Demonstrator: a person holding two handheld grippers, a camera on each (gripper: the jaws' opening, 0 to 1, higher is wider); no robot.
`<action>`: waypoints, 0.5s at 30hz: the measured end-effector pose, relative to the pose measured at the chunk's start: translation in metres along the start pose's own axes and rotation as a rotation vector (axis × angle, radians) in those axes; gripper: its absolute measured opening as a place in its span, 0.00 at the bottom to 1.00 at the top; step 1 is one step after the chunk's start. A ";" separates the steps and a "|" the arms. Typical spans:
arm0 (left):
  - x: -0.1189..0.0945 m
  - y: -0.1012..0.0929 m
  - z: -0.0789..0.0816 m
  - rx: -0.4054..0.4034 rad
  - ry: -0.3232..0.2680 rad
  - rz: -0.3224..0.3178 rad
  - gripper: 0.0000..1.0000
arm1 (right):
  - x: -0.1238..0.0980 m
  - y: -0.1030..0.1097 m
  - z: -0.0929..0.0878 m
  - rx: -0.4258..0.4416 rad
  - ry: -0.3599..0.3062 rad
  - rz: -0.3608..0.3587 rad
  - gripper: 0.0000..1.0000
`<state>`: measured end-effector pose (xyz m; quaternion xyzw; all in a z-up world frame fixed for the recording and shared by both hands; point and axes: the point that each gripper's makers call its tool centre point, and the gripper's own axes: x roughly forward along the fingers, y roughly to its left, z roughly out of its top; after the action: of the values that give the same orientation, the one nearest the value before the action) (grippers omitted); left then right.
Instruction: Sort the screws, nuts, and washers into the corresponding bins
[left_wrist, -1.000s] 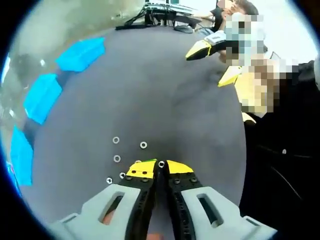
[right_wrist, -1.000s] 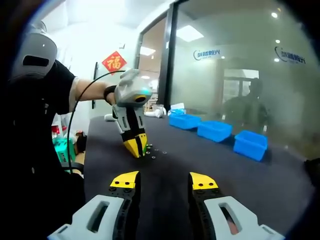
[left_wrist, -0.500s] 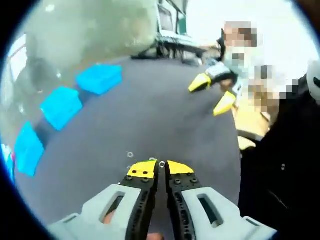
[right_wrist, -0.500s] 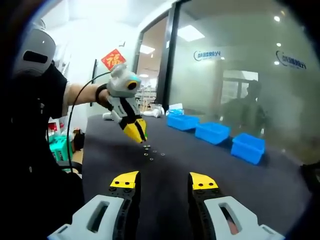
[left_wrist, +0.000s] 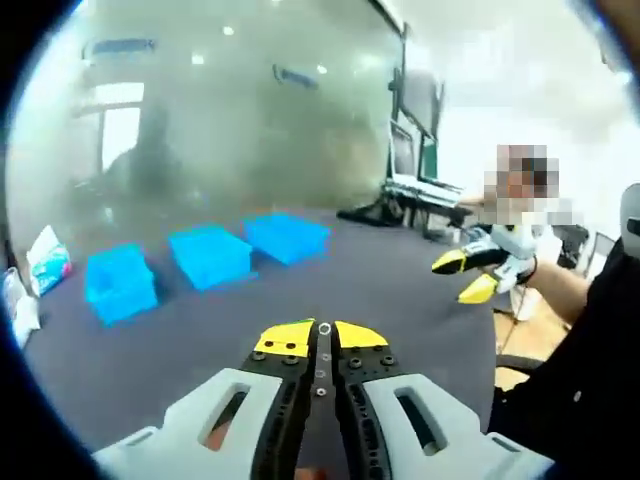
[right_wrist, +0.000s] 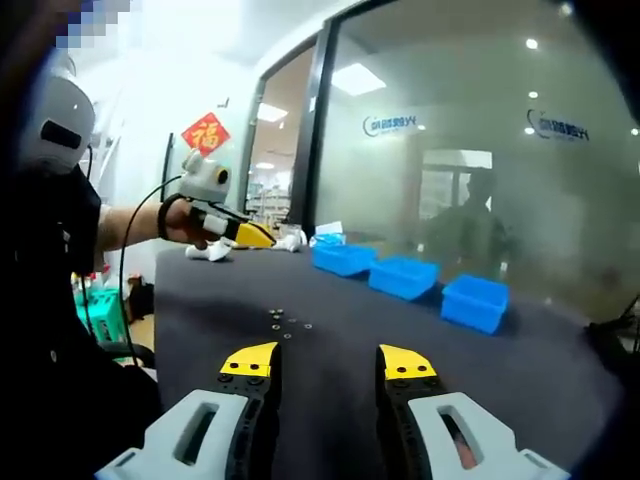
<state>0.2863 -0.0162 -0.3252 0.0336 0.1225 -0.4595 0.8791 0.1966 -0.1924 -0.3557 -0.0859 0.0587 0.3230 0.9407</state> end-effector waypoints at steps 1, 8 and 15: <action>-0.001 0.002 0.000 -0.001 -0.005 0.005 0.05 | 0.000 0.000 0.000 -0.002 0.000 -0.002 0.34; 0.000 0.037 0.004 -0.033 -0.047 0.078 0.05 | -0.002 -0.003 0.004 -0.005 -0.008 -0.028 0.34; 0.008 0.096 0.013 -0.031 -0.063 0.202 0.05 | -0.001 0.000 0.000 0.002 -0.006 -0.022 0.34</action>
<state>0.3714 0.0302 -0.3202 0.0178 0.0980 -0.3673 0.9247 0.1962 -0.1929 -0.3553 -0.0848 0.0552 0.3131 0.9443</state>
